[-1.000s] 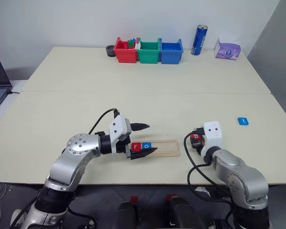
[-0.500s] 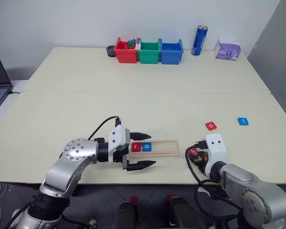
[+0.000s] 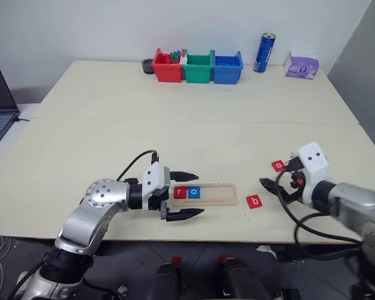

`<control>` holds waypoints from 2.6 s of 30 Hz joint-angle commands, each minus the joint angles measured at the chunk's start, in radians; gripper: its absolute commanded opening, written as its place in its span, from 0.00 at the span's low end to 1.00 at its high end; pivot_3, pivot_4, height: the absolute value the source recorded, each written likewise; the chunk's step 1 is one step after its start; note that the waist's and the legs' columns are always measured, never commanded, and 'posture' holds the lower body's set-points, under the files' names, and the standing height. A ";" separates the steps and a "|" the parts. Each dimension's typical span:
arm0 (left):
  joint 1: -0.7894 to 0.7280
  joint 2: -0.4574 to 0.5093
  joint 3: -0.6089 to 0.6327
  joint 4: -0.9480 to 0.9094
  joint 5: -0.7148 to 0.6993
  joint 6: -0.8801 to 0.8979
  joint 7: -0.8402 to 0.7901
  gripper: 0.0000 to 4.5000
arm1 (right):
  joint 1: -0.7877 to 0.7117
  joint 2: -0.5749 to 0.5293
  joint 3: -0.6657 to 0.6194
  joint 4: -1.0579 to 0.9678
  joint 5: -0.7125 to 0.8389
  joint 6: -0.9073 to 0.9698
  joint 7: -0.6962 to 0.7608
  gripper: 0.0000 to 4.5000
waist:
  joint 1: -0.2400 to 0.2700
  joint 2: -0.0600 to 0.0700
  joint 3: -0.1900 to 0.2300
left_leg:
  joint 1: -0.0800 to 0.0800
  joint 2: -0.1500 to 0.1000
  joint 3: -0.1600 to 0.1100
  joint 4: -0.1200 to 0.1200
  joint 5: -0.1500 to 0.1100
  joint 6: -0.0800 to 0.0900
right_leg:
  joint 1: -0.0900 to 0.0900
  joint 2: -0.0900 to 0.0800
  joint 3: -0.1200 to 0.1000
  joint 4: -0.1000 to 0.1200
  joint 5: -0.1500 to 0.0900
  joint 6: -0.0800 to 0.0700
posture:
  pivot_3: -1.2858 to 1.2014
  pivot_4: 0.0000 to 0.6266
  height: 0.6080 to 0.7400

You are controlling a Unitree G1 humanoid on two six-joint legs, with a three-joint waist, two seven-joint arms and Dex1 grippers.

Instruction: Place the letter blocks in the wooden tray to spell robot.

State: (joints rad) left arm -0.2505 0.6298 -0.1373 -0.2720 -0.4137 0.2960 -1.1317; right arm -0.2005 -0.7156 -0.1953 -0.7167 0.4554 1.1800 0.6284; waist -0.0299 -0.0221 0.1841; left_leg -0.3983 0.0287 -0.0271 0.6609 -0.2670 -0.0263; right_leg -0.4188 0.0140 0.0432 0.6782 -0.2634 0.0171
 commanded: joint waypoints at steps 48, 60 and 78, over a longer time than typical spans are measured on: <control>-0.052 0.009 0.010 0.016 -0.005 -0.053 -0.079 1.00 | -0.056 -0.006 0.313 0.590 -0.171 -0.941 0.527 0.32 | -0.001 0.000 0.000 | 0.006 0.001 0.001 0.003 0.000 0.001 | 0.005 0.000 0.002 0.003 0.001 -0.001 | 0.52 0.24 1.00; 0.122 0.176 0.258 0.071 -0.075 -0.065 -0.124 1.00 | -0.279 0.228 0.486 0.575 -0.186 -0.811 0.441 0.32 | -0.002 0.000 0.001 | 0.007 0.002 0.000 0.002 0.000 0.001 | 0.005 0.000 0.001 0.003 0.001 -0.002 | 0.52 0.24 1.00; 0.219 0.176 0.292 -0.074 -0.112 0.000 -0.016 1.00 | -0.328 0.226 0.542 0.738 -0.280 -0.943 0.515 0.32 | 0.001 0.000 0.001 | 0.006 0.001 0.000 0.003 0.000 0.000 | 0.005 -0.002 0.000 0.003 0.003 -0.006 | 0.52 0.24 1.00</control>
State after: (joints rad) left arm -0.0225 0.8042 0.1482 -0.3113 -0.5073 0.2997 -1.1464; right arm -0.5036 -0.4853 0.3586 0.0231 0.1788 0.2681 1.1340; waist -0.0292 -0.0217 0.1848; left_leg -0.3927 0.0294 -0.0268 0.6634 -0.2673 -0.0259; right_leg -0.4143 0.0120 0.0432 0.6812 -0.2603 0.0114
